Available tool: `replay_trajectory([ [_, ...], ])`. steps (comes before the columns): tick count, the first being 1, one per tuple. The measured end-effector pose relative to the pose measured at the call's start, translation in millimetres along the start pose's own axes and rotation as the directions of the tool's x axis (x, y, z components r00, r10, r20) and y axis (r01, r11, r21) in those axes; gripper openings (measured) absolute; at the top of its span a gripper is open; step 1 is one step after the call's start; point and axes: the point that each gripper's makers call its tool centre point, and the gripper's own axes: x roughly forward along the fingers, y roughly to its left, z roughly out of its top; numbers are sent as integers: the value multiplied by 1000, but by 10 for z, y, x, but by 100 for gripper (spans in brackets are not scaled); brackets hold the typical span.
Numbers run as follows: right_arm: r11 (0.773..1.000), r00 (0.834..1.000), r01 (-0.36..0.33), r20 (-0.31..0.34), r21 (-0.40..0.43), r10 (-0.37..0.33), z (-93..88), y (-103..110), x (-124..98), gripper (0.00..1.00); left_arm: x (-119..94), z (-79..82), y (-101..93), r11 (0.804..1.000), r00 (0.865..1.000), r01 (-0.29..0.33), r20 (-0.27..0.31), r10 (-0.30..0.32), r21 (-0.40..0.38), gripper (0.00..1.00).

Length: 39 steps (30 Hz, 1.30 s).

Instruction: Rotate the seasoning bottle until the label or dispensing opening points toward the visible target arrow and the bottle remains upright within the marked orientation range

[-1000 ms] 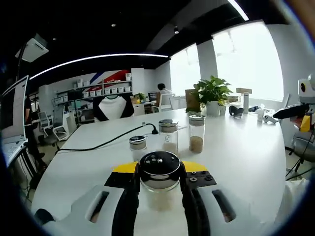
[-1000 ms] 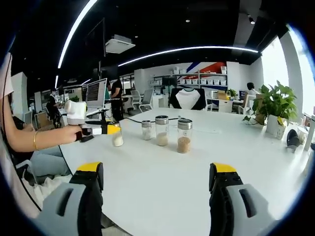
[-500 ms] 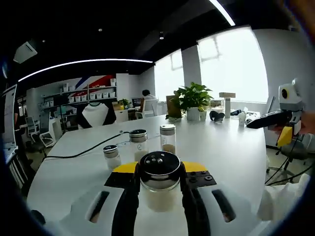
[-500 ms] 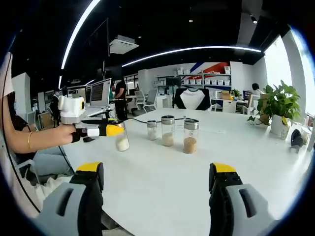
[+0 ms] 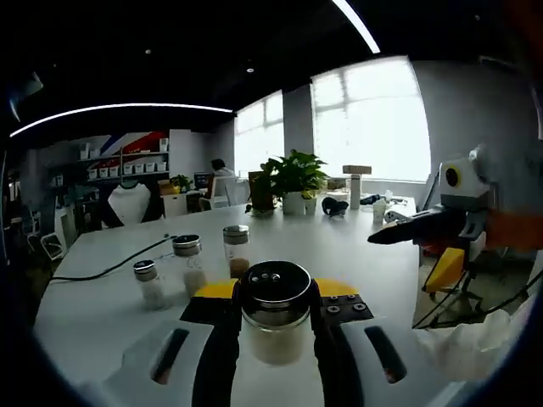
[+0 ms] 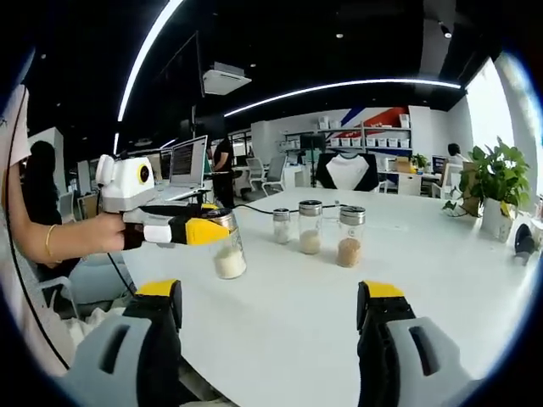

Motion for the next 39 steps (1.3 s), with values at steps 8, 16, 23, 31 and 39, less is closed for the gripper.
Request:
replay_trajectory([
  [8, 1000, 1000, -23, -13, 11, 23, -56, 64, 58, 85, -47, 4, -99, 999, 999, 32, 4, -32, 6, 33],
  [16, 999, 999, -52, -7, -4, 52, -34, 158, 130, 82, -44, 22, -145, 999, 999, 51, 7, -51, 19, 33],
  [23, 996, 996, -86, -15, -17, 86, -45, 256, 252, 81, -29, 55, -266, 994, 994, 106, 6, -106, 35, 33],
  [31, 990, 991, -137, -15, -27, 137, -22, 400, 375, 80, -65, 15, -483, 978, 983, 185, -34, -183, 94, 33],
  [39, 982, 982, -187, -26, -38, 186, -107, 534, 532, 74, -96, 35, -603, 967, 968, 250, -32, -248, 45, 33],
])
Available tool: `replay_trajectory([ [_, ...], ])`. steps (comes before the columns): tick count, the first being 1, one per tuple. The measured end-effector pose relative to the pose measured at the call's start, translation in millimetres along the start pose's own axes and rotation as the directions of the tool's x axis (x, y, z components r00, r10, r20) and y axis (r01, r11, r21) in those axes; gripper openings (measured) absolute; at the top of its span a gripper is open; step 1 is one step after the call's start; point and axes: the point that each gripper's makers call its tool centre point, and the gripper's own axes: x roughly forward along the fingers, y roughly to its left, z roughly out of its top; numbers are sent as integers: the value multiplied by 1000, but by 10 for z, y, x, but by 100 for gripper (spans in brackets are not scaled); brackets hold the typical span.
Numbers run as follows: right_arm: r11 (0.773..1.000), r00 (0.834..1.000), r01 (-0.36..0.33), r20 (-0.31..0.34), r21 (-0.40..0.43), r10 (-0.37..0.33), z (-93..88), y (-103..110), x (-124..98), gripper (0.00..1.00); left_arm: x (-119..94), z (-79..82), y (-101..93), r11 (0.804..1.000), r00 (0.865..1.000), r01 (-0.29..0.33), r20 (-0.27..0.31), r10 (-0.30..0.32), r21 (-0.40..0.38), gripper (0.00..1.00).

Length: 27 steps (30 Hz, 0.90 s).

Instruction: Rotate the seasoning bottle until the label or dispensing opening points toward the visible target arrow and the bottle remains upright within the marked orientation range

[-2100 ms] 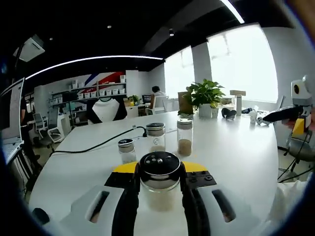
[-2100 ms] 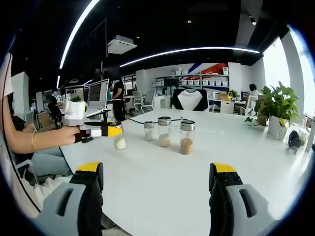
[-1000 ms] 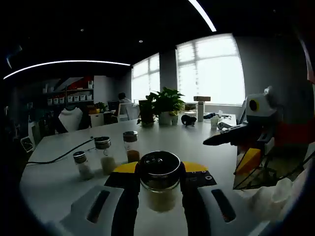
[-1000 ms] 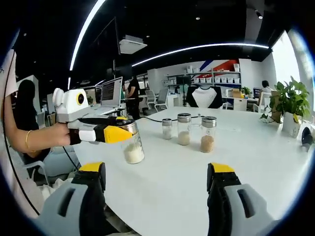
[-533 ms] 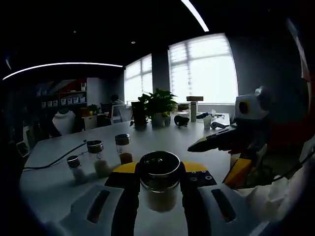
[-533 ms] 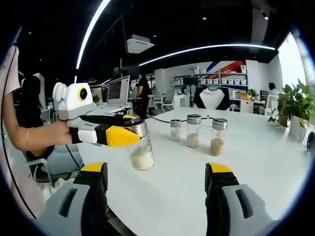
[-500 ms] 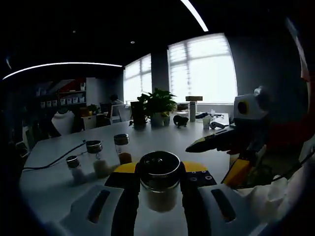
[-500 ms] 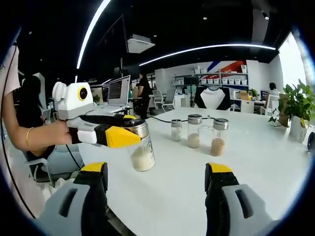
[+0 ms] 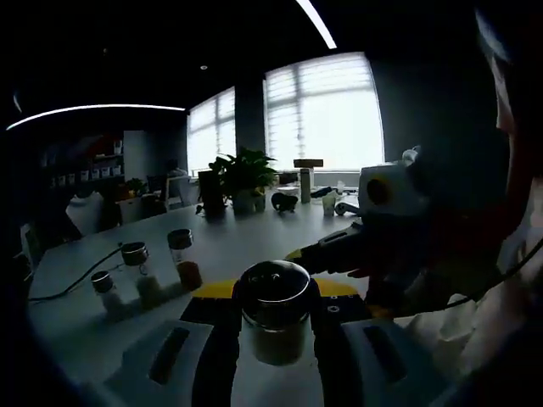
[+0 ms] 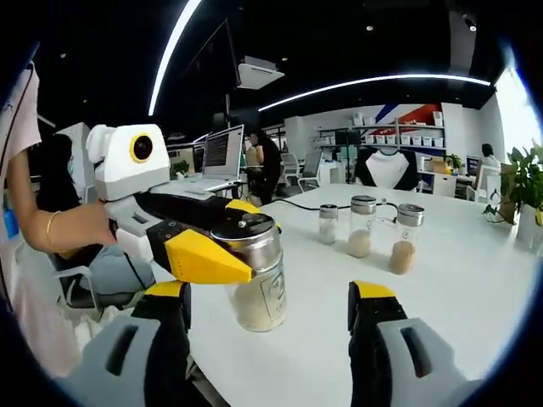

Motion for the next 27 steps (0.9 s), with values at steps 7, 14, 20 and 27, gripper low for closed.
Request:
replay_trajectory([
  [7, 998, 998, -55, 30, -34, 56, 24, 111, 80, 51, -31, 130, -79, 996, 998, 53, 46, -50, -67, 33],
  [14, 996, 995, -81, 48, -27, 82, 60, 165, 70, 34, -46, 187, -86, 995, 997, 68, 53, -64, -69, 33],
  [20, 996, 998, -28, 58, -87, 33, 94, 169, 59, 32, -39, 211, -101, 996, 996, 69, 57, -66, -56, 33],
  [27, 994, 995, 83, 59, -71, -78, 109, 57, 71, 31, 1, 239, -63, 1000, 998, -24, 57, 25, -15, 33],
])
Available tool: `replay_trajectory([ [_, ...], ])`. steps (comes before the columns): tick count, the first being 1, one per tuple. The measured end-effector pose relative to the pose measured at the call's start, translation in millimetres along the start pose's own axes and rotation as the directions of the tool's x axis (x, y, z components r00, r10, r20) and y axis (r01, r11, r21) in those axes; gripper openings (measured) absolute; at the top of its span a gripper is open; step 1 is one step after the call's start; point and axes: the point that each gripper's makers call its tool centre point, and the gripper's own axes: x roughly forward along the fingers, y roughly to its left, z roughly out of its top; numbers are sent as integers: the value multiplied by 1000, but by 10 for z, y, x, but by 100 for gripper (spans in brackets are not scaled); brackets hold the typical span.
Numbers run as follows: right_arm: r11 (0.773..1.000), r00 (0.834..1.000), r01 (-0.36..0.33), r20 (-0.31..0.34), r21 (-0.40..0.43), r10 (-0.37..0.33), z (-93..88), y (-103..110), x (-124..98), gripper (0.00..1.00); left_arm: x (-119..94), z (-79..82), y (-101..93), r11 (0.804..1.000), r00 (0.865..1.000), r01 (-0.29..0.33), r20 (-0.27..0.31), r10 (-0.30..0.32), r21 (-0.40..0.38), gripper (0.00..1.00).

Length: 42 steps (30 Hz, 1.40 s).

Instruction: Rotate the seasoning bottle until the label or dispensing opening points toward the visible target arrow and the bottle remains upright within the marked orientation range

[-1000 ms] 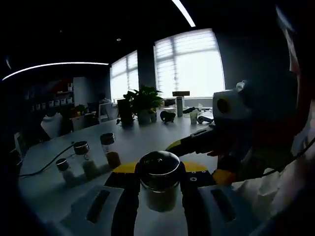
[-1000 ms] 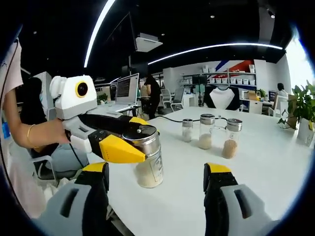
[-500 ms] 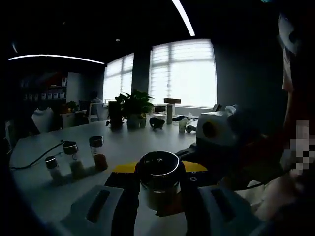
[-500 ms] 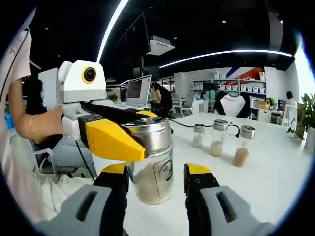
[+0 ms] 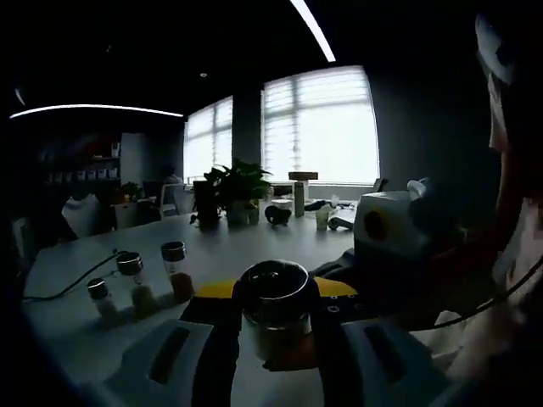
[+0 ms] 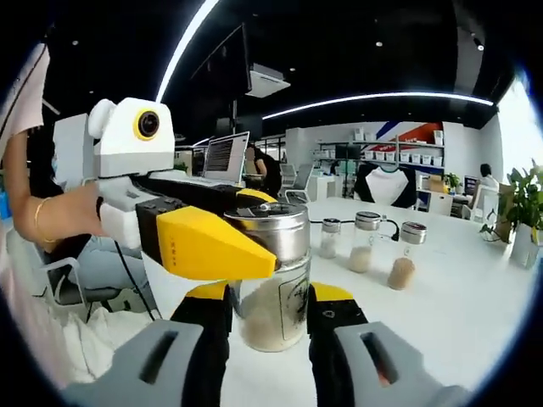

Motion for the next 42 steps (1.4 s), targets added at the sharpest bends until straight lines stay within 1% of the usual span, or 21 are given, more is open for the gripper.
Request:
replay_trajectory([
  [2, 999, 999, 30, 10, 22, -30, 19, -34, -4, 31, 12, 15, 6, 1000, 1000, -19, 6, 19, 9, 33],
  [5, 996, 996, 84, 20, 26, -85, 42, -93, -1, 31, 31, 36, 48, 997, 997, -75, 13, 75, -2, 33],
  [9, 988, 988, 149, 37, 30, -150, 94, -153, 16, 31, 48, 71, 91, 987, 987, -160, 26, 160, -4, 33],
  [13, 978, 977, 204, 49, 39, -206, 128, -143, 60, 31, 33, 91, 168, 957, 955, -289, 56, 291, -37, 34],
  [14, 976, 975, 215, 52, 36, -217, 131, -139, 68, 31, 29, 80, 174, 947, 946, -320, 59, 320, -14, 35],
  [16, 975, 973, 221, 58, 33, -223, 141, -105, 87, 31, 13, 10, 211, 921, 921, -388, 23, 388, 35, 36],
  [17, 975, 973, 223, 63, 16, -223, 143, -96, 91, 31, -10, 34, 244, 910, 912, -410, 35, 408, 66, 37],
  [18, 975, 973, 221, 62, 20, -222, 132, -82, 84, 31, -3, 33, 225, 917, 916, -399, 36, 399, 16, 37],
  [20, 977, 975, 211, 62, 26, -212, 138, -84, 81, 31, -22, 34, 244, 917, 916, -395, 50, 398, -54, 36],
  [22, 981, 979, 194, 58, 29, -195, 131, -88, 88, 31, -25, 29, 236, 926, 925, -376, 50, 377, -25, 36],
  [24, 984, 983, 171, 52, 49, -173, 118, -81, 93, 31, -26, 27, 229, 935, 934, -354, 45, 355, -21, 35],
  [26, 992, 992, 118, 40, 41, -120, 97, -45, 106, 31, -32, 12, 237, 944, 943, -330, 29, 330, -14, 35],
  [28, 995, 996, 81, 29, 53, -83, 86, -27, 102, 31, -38, -7, 239, 953, 953, -299, 23, 301, -45, 35],
  [30, 999, 999, 30, 43, 36, -32, 118, -5, 82, 31, -57, 4, 243, 963, 963, -265, 35, 267, -52, 35],
  [31, 999, 998, 19, 52, 26, -20, 138, -1, 67, 31, -68, 42, 218, 972, 971, -227, 59, 230, -60, 35],
  [34, 999, 998, -25, 64, 24, 23, 181, 34, 41, 31, -91, 81, 195, 986, 984, -161, 68, 164, -45, 35],
  [36, 997, 996, -69, 68, 36, 66, 199, 69, 22, 30, -105, 94, 182, 993, 991, -112, 62, 115, -38, 35],
  [37, 993, 992, -107, 68, 53, 103, 197, 105, 10, 30, -109, 88, 159, 997, 996, -77, 50, 77, -8, 35],
  [39, 983, 985, -163, 66, 78, 158, 181, 144, -16, 30, -126, 74, 124, 999, 999, -23, 34, 22, 38, 35],
  [41, 975, 978, -204, 62, 85, 199, 165, 156, -48, 29, -145, 85, 125, 1000, 999, -7, 51, 6, 7, 35],
  [42, 974, 976, -212, 62, 80, 207, 166, 155, -55, 30, -154, 95, 75, 999, 997, 37, 65, -36, -9, 35],
])
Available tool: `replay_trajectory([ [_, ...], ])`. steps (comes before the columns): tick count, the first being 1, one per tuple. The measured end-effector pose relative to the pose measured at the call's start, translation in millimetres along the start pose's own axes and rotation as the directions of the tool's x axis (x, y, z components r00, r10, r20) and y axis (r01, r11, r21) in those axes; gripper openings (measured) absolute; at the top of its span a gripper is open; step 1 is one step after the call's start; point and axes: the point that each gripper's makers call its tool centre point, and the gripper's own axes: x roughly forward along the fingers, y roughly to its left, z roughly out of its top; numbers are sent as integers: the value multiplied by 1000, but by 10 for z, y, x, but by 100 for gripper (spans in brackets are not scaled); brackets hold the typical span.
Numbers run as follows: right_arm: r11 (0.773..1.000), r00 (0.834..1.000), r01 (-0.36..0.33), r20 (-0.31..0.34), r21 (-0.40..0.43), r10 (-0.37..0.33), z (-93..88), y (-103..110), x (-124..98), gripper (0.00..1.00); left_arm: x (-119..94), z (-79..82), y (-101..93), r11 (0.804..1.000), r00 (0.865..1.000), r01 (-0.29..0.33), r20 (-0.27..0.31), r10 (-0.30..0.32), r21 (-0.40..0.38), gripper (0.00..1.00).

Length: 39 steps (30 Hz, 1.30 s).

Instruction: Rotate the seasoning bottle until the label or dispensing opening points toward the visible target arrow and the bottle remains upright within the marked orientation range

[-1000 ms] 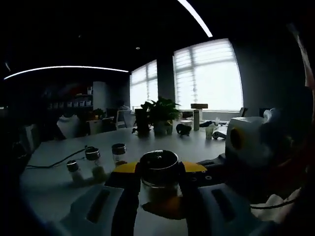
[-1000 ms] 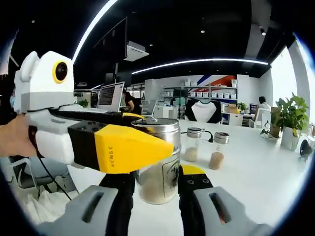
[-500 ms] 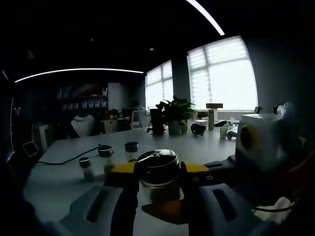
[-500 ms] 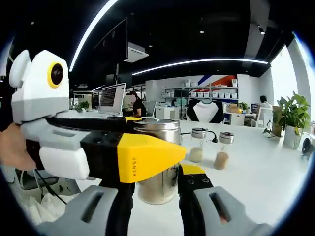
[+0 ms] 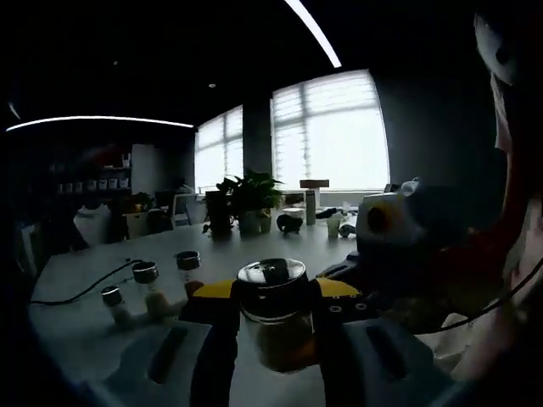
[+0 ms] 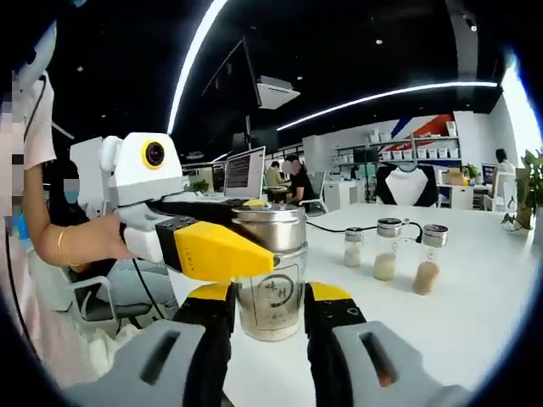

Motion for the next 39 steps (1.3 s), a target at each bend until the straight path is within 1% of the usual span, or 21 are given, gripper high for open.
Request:
replay_trajectory([
  [2, 999, 999, -48, -8, -17, 47, 0, 56, -10, 30, -11, 8, -17, 1000, 1000, 18, 9, -18, -9, 35],
  [3, 996, 997, -79, -25, -31, 78, -19, 97, -16, 30, -18, -3, -77, 998, 998, 65, 2, -65, 8, 35],
  [4, 994, 994, -102, -30, -49, 100, -25, 126, -17, 30, -23, -9, -116, 995, 995, 96, -1, -96, 17, 35],
  [5, 991, 993, -117, -36, -57, 115, -31, 145, -21, 30, -28, -5, -129, 994, 994, 106, 3, -106, 25, 35],
  [9, 990, 991, -129, -47, -55, 127, -39, 172, -25, 30, -61, -15, -143, 993, 993, 116, 18, -116, 12, 35],
  [12, 994, 995, -84, -58, -65, 80, -58, 161, 1, 30, -59, -31, -130, 994, 994, 107, 12, -107, 15, 35],
  [15, 996, 998, 0, -63, -90, -6, -55, 71, 3, 29, -40, -33, -62, 998, 998, 53, 29, -52, -33, 35],
  [16, 994, 996, 42, -69, -97, -49, -59, 20, 5, 29, -19, -51, -18, 998, 999, 16, 33, -14, -67, 35],
  [17, 991, 994, 77, -63, -106, -84, -56, -20, 17, 29, -5, -54, -5, 998, 999, 1, 35, 1, -64, 35],
  [19, 985, 990, 122, -57, -118, -130, -55, -66, 27, 29, 38, -62, 31, 997, 998, -52, 33, 54, -59, 35],
  [20, 980, 985, 158, -51, -122, -165, -49, -93, 36, 29, 52, -59, 44, 996, 997, -73, 32, 75, -52, 36],
  [21, 973, 980, 182, -49, -139, -191, -46, -114, 41, 29, 74, -61, 75, 991, 993, -115, 30, 117, -66, 36],
  [22, 966, 974, 211, -52, -153, -221, -49, -139, 56, 29, 83, -65, 96, 987, 989, -142, 28, 145, -73, 36],
  [23, 960, 969, 229, -55, -159, -240, -54, -151, 73, 29, 93, -70, 115, 984, 985, -167, 28, 169, -61, 36],
  [25, 943, 956, 277, -43, -182, -289, -52, -180, 104, 29, 109, -90, 180, 970, 972, -232, 20, 234, -73, 37],
  [26, 942, 955, 281, -43, -182, -293, -55, -178, 112, 29, 107, -97, 205, 964, 967, -253, 17, 255, -86, 37],
  [27, 940, 952, 294, -39, -174, -304, -52, -175, 130, 29, 109, -89, 216, 959, 961, -272, 23, 275, -80, 37],
  [30, 940, 947, 311, -33, -141, -319, -45, -176, 148, 30, 99, -93, 225, 955, 956, -290, 18, 291, -65, 37],
  [34, 949, 956, 287, -29, -127, -293, -41, -159, 156, 30, 60, -93, 251, 956, 958, -286, 11, 287, -71, 37],
  [36, 953, 960, 273, -28, -131, -279, -48, -148, 152, 30, 48, -106, 253, 960, 962, -271, 6, 272, -74, 37],
  [39, 964, 972, 233, -12, -129, -237, -51, -109, 145, 30, 31, -112, 225, 967, 969, -245, -6, 246, -65, 36],
])
